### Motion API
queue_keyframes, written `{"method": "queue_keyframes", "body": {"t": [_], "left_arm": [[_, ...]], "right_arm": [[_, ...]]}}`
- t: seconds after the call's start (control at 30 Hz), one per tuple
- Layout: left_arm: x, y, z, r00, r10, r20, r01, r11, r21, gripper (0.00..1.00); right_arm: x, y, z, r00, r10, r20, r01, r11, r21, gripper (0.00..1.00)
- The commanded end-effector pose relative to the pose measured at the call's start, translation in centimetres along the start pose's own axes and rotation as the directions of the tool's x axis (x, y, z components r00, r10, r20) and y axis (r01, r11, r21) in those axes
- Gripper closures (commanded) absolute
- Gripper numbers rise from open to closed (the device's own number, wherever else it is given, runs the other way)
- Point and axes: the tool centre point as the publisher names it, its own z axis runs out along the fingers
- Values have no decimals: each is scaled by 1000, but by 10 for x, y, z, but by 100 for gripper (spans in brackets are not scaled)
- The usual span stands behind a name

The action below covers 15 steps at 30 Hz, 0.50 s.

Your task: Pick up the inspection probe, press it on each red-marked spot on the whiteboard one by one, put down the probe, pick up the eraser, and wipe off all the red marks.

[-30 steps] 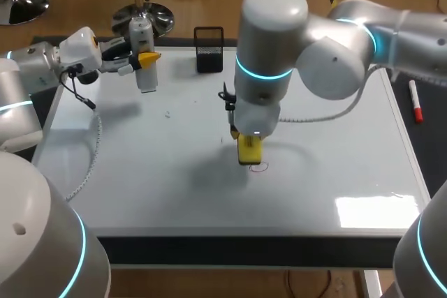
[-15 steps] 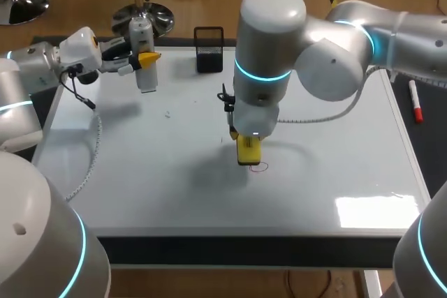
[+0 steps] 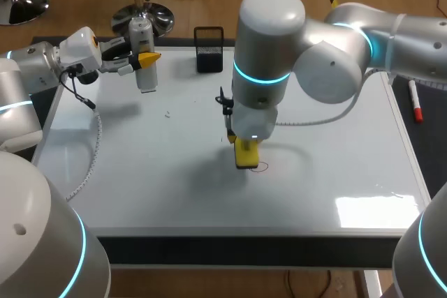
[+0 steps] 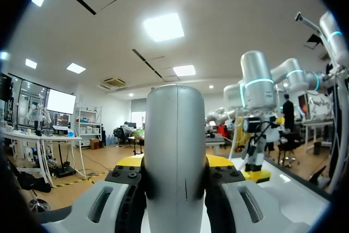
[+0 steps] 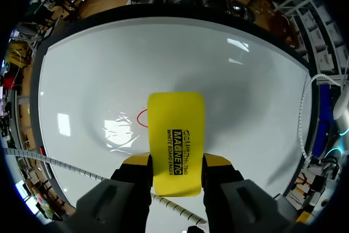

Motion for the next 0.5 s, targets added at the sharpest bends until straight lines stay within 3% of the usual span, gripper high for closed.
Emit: {"method": "queue_keyframes", "body": {"t": [0.03, 0.5], "left_arm": [[0, 0, 0, 1000, 2, 0, -2, 1000, 2, 100], [0, 0, 0, 1000, 2, 0, -2, 1000, 2, 100]], "right_arm": [[-10, 12, 10, 1000, -11, -7, 12, 1000, 7, 100], [-12, 41, 31, 999, -35, -9, 34, 999, -39, 100]]}}
